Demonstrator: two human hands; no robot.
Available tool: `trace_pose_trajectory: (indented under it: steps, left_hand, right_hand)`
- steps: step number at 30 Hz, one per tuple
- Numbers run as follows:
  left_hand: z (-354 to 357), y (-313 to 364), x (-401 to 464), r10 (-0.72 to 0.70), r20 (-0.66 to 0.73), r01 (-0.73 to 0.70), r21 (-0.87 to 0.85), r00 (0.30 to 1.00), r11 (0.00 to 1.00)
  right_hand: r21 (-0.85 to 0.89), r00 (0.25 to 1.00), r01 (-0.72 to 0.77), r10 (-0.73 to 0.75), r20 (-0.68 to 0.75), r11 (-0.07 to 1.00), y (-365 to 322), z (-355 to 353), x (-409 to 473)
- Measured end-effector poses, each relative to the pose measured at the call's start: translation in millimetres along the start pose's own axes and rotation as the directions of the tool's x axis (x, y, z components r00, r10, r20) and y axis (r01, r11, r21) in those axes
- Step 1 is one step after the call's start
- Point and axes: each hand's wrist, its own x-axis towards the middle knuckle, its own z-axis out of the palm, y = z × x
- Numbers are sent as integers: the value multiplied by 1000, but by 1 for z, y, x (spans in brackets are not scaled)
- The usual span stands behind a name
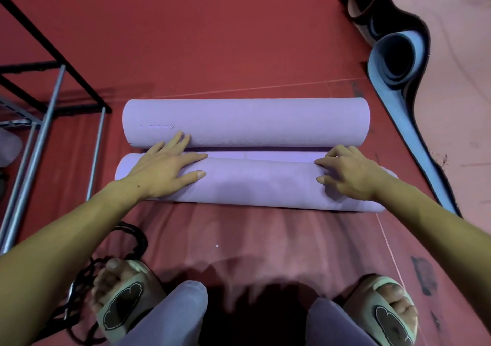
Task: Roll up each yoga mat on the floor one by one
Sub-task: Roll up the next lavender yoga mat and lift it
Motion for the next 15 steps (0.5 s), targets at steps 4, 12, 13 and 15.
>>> trace_pose_trajectory:
  steps: [4, 12, 13, 15]
  left_hand:
    - [-8, 10, 6, -44, 26, 43, 16, 999, 999]
    - [-12, 23, 2, -62, 64, 53, 141, 996, 989]
    - [-10, 24, 2, -60, 69, 47, 177, 996, 983]
    - [-7, 28, 2, -87, 69, 70, 214, 994, 974]
  right_hand:
    - [18, 996, 22, -20, -92, 1000, -5, 2, -1]
    - [33, 986, -62, 66, -151, 998, -22, 14, -18]
    - [10, 984, -68, 69, -163, 998, -25, 16, -20]
    - [-59, 975, -73, 59, -212, 996, -31, 17, -21]
